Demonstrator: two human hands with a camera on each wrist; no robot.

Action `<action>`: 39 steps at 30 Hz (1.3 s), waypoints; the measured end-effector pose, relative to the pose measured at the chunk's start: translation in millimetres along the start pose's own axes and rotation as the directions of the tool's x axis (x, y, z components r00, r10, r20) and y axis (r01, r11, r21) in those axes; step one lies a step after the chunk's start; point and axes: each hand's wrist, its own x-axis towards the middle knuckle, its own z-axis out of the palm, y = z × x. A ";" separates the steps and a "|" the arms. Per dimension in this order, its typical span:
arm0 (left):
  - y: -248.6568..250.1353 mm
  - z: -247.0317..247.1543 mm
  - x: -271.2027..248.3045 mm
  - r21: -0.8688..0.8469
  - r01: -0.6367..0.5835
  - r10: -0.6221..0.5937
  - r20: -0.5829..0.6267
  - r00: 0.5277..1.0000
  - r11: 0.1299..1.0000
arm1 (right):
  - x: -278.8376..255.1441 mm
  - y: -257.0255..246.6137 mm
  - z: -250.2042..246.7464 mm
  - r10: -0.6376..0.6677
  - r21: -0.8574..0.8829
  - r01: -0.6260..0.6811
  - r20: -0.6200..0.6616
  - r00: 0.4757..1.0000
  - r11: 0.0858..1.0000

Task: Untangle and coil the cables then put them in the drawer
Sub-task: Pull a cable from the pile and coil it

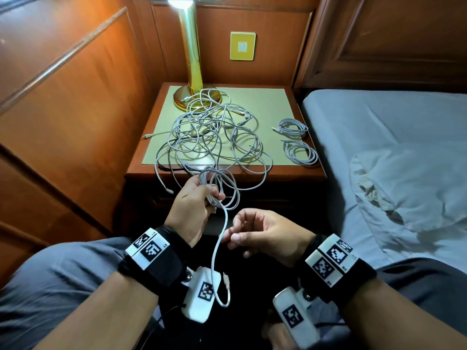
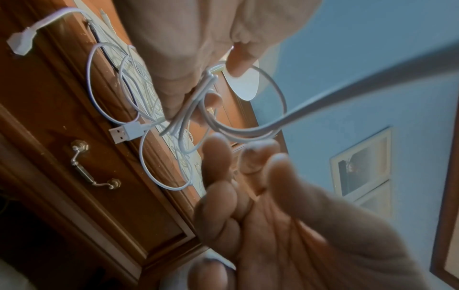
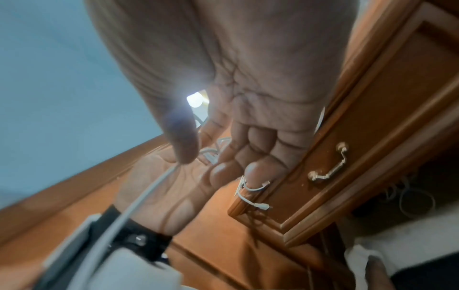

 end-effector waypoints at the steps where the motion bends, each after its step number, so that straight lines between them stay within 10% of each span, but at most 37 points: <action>1: 1.2 1.0 -0.9 -0.036 0.017 -0.017 0.014 1.000 0.999 | 1.1 -1.0 -1.0 -0.046 -0.033 0.045 -0.019 0.999 0.998; 9: 1.2 1.1 1.5 -0.119 0.037 -0.041 -0.028 0.999 0.992 | -0.3 2.9 9.0 -0.340 -0.385 0.282 -0.088 0.936 0.879; 14: 1.8 -0.2 2.6 -0.169 0.060 -0.064 -0.023 0.998 0.984 | -1.6 3.8 2.3 -0.466 -0.724 0.324 0.004 0.885 0.609; 19: 10.7 1.4 6.1 -0.305 0.133 -0.148 -0.025 0.989 0.943 | 7.4 -9.7 -12.7 -0.387 -0.227 0.324 -0.341 0.857 0.918; 24: 17.4 0.9 2.7 -0.291 0.151 -0.151 0.023 0.988 0.945 | 12.5 -15.1 -22.4 -0.034 0.279 0.217 -0.539 0.842 0.936; 32: 3.9 15.4 -18.6 -0.126 0.233 -0.194 0.265 0.945 0.964 | 13.8 -5.5 -26.1 -0.027 0.086 0.130 -0.725 0.688 0.988; 39: 1.0 13.8 -19.2 -0.059 0.164 -0.143 0.260 0.955 0.985 | 9.5 -10.1 -17.1 -0.115 -0.086 0.081 -0.542 0.832 0.993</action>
